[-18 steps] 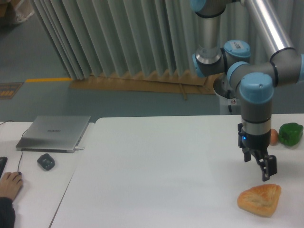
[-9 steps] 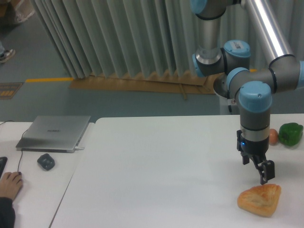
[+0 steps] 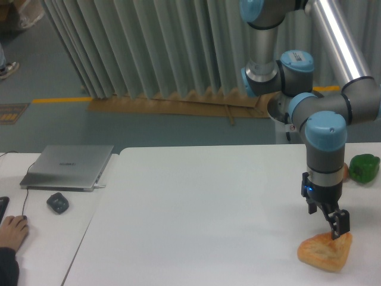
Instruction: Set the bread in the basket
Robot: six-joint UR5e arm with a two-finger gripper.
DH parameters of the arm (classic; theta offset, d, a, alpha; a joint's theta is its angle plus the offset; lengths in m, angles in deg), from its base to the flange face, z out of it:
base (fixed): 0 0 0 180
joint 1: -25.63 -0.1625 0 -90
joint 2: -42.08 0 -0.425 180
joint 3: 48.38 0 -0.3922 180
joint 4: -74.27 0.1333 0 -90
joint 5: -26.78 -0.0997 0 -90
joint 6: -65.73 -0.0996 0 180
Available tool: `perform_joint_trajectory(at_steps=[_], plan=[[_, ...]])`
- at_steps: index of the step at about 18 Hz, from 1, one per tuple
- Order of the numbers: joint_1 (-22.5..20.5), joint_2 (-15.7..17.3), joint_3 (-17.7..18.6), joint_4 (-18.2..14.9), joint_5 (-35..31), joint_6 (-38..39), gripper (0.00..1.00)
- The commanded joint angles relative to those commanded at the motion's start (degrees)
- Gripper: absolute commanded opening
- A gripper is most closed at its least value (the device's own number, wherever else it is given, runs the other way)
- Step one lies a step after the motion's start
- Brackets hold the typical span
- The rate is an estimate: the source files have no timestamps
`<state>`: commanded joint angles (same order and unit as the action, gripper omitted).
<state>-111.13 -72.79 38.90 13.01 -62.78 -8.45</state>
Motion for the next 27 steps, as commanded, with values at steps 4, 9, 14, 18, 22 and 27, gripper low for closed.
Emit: perform_joint_trajectory(at_steps=[4,9,14,18,22,27], plan=[[-0.1,-1.1,-0.5,0.0,0.0,-0.1,1.00],[-0.4,-3.2,-1.9,0.4,0.0,0.0,1.00],[-0.5,-4.7,-2.7,0.9,-0.9,0.0,1.00],[-0.4,-5.2,-2.0,1.1,-2.0,0.1,1.00],[-0.2,-5.9,-2.1,1.1,-4.0,0.5,0.98],[-0.1,-5.7,-2.0,1.1,-4.0,1.6,0.30]])
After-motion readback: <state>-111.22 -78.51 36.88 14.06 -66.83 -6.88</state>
